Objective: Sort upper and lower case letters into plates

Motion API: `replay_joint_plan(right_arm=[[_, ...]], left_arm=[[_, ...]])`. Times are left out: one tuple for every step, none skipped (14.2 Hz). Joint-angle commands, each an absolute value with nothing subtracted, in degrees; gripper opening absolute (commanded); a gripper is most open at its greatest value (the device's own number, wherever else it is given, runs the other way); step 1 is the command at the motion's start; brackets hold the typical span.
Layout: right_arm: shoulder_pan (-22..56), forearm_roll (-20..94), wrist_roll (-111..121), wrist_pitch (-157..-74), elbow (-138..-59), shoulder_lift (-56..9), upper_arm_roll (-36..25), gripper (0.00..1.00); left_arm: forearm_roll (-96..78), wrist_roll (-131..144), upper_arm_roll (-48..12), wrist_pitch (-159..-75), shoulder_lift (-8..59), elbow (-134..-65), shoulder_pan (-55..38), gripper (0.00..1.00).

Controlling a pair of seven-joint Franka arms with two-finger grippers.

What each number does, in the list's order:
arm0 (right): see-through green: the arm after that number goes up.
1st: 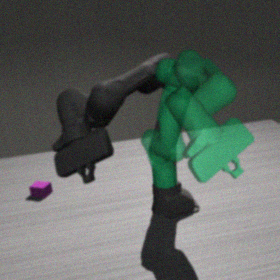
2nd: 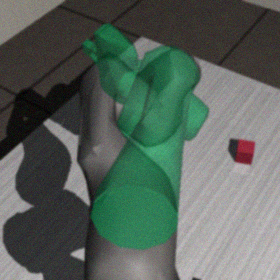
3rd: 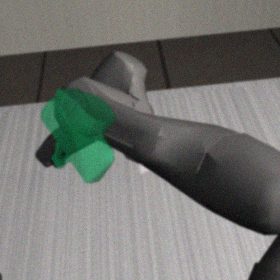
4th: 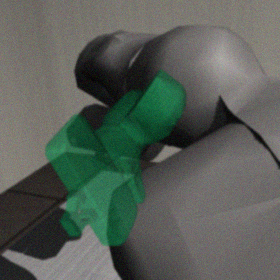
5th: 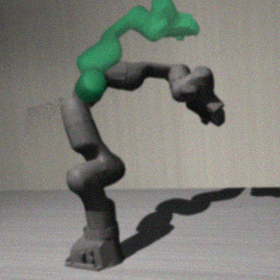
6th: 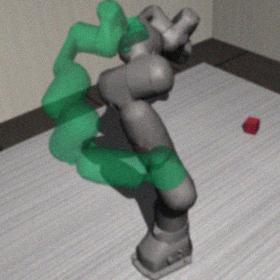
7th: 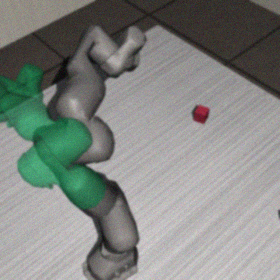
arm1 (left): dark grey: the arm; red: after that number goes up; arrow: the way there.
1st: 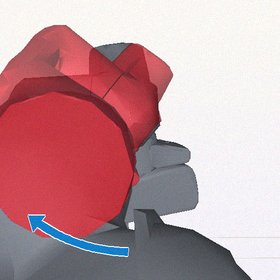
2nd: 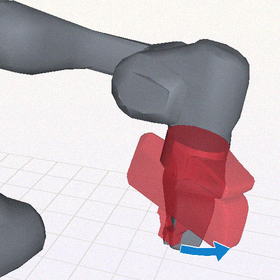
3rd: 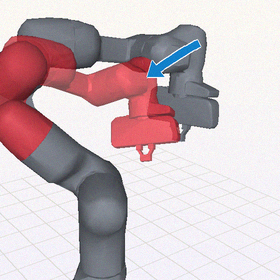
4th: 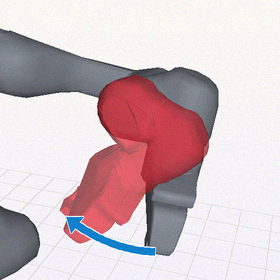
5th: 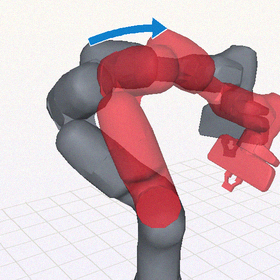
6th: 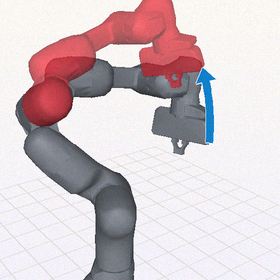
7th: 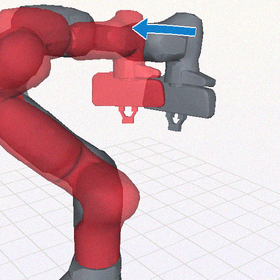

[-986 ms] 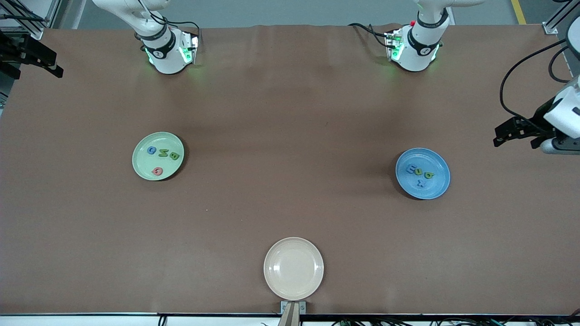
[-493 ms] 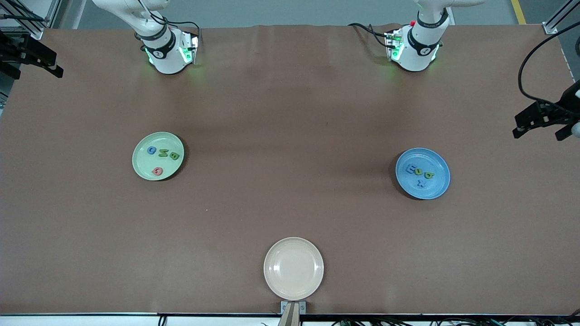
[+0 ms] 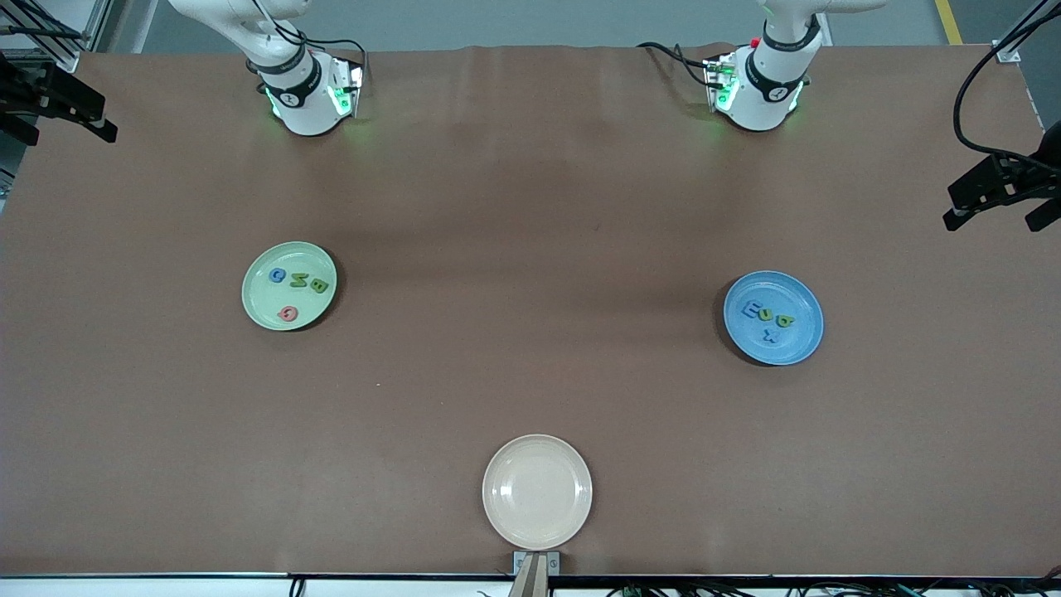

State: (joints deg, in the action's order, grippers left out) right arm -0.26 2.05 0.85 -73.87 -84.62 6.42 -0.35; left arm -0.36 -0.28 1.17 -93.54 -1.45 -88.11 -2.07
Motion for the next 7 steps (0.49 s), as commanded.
replay_joint_plan(right_arm=[[-0.3, 2.2, 0.6, -73.7, -84.5, 6.8, -0.2, 1.00], [-0.3, 2.2, 0.6, -73.8, -84.4, 6.8, -0.2, 1.00], [-0.3, 2.1, 0.6, -73.8, -84.4, 6.8, -0.2, 1.00], [-0.3, 2.1, 0.5, -73.8, -84.0, 6.8, -0.3, 1.00], [-0.3, 2.2, 0.5, -73.9, -83.7, 6.7, -0.3, 1.00], [-0.3, 2.2, 0.5, -73.9, -83.5, 6.7, -0.3, 1.00], [-0.3, 2.2, 0.5, -73.9, -83.5, 6.7, -0.3, 1.00]], left_arm=[[0.0, -0.2, 1.3, -92.2, -1.5, -87.4, -2.1, 1.00], [0.0, -0.3, 1.3, -92.2, -1.4, -87.4, -1.9, 1.00], [0.0, -1.1, 1.3, -92.2, -1.3, -87.5, -1.8, 1.00], [0.0, -2.4, 1.4, -92.1, -1.4, -87.6, -1.7, 1.00], [0.0, -3.2, 1.4, -91.6, -1.5, -87.6, -1.7, 1.00], [0.0, -3.3, 1.4, -91.1, -1.6, -87.6, -1.7, 1.00], [-0.1, -3.1, 1.4, -91.1, -1.6, -87.5, -1.7, 1.00]])
